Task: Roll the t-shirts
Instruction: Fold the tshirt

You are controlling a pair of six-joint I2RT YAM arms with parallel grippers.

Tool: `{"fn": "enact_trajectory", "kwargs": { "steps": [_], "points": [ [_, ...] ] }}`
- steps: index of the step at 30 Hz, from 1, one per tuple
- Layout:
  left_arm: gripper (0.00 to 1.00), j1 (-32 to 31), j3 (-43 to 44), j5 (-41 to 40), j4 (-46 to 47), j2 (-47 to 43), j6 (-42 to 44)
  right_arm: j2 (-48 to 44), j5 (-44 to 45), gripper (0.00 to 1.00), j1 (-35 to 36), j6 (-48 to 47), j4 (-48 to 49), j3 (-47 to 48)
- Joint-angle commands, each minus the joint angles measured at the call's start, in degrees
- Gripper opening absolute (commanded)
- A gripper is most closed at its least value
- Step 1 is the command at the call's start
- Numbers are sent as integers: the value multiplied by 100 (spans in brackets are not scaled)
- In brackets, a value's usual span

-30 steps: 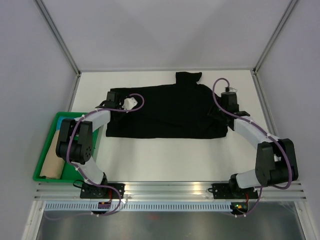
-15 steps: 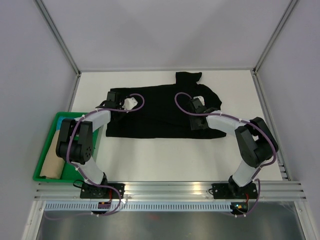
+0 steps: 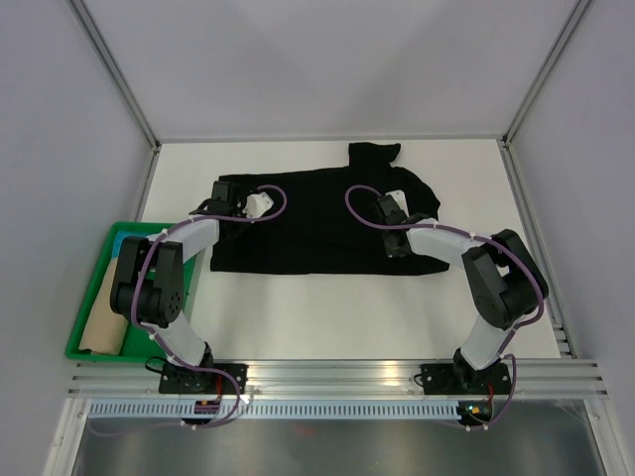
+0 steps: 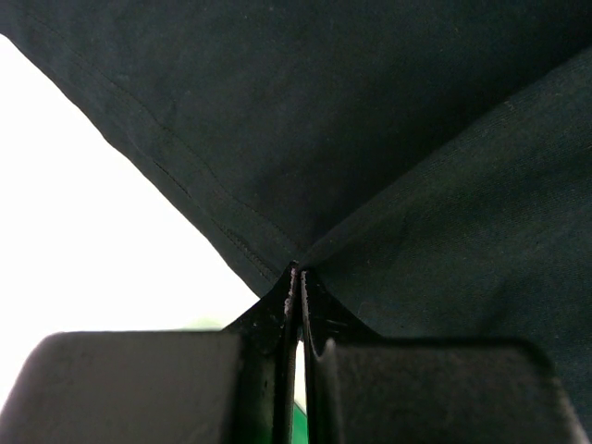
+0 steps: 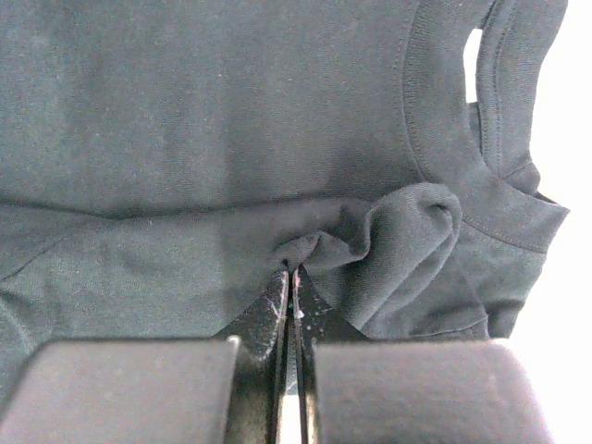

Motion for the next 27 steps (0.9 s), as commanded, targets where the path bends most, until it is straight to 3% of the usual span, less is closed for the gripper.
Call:
{"fn": "enact_trajectory", "kwargs": {
  "steps": [1, 6, 16, 27],
  "points": [
    [4, -19, 107, -89, 153, -216, 140, -336, 168, 0, -12, 55, 129, 214],
    [4, -19, 169, -80, 153, -180, 141, -574, -228, 0, -292, 266, 428, 285],
    [4, -28, 397, -115, 161, 56, 167, -443, -1810, 1, -1610, 1355, 1446, 197],
    [4, -28, 617, -291, 179, 382, 264, -47, -1732, 0, -1743, 1672, 1676, 452]
  ]
}}
